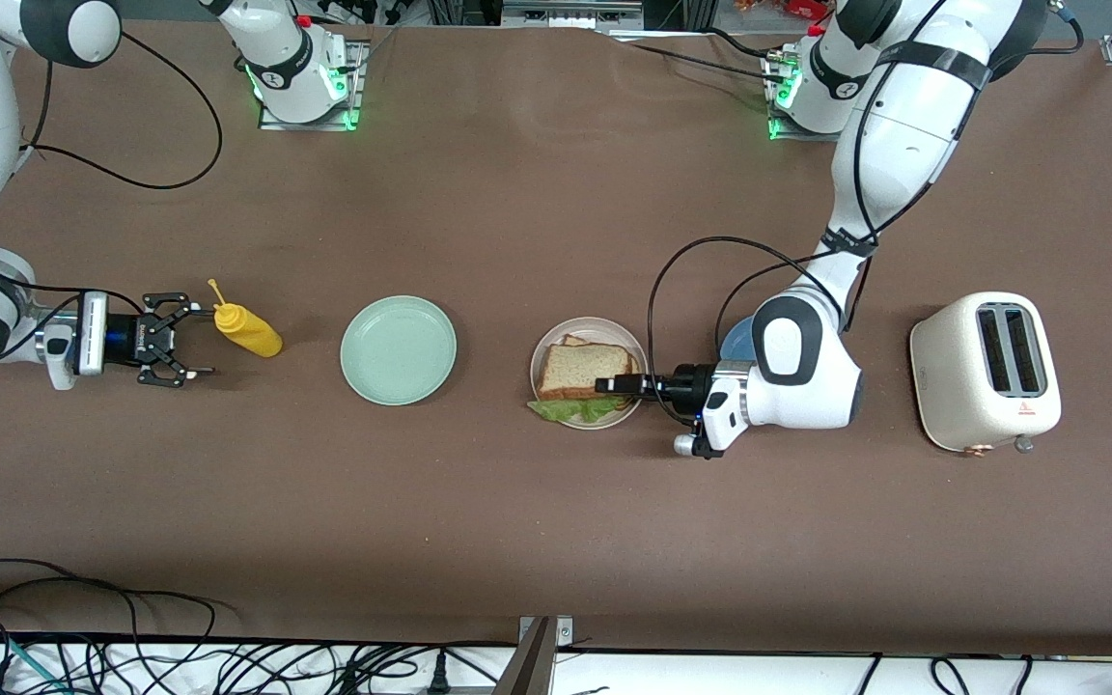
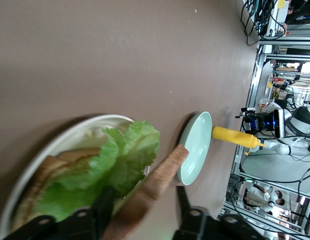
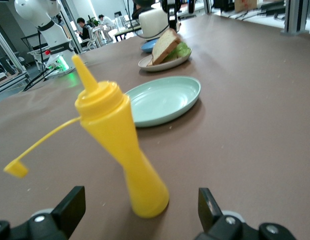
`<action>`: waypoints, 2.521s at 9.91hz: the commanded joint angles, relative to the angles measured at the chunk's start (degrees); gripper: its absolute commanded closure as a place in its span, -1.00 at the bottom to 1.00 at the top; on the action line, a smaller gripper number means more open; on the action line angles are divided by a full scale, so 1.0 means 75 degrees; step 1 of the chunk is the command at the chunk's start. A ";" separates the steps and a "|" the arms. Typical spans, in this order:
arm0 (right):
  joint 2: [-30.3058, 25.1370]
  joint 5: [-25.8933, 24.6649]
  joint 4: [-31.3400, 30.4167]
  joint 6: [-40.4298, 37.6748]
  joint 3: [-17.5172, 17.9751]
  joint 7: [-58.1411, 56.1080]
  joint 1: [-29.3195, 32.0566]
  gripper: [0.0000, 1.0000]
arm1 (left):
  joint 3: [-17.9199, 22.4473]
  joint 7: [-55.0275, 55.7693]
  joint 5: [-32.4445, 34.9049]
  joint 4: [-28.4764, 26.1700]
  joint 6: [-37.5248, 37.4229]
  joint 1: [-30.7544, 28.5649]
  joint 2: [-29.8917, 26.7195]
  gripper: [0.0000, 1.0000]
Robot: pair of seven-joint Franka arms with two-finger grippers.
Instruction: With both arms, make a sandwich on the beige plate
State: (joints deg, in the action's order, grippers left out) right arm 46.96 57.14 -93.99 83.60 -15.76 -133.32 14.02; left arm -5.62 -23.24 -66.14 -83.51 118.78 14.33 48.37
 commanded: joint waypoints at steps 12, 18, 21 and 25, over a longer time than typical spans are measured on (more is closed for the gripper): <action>-0.2321 -0.3903 0.2301 -0.0635 -0.0090 0.9223 -0.1116 -1.00 | 0.1790 0.1466 0.7079 0.0189 -0.1408 -0.0750 -0.1760 -1.00; -0.3073 -0.5989 0.2301 0.0618 -0.0032 1.3248 -0.2396 -1.00 | 0.1769 0.3356 0.8373 -0.0463 -0.2814 -0.0762 -0.3689 -1.00; -0.3190 -0.6002 0.2313 0.0795 -0.0066 1.4608 -0.2631 -1.00 | 0.1046 0.3297 0.8745 -0.2441 -0.2817 -0.1450 -0.5844 -1.00; -0.3587 -0.6494 0.2489 0.0736 -0.0032 1.6119 -0.2912 -1.00 | 0.0913 0.3298 0.8877 -0.2146 -0.4348 -0.1570 -0.6706 -1.00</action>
State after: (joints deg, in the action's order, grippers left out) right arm 22.44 9.92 -75.20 89.46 -16.22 -17.31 -6.55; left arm 2.18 0.86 -1.82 -100.44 89.79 3.06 0.67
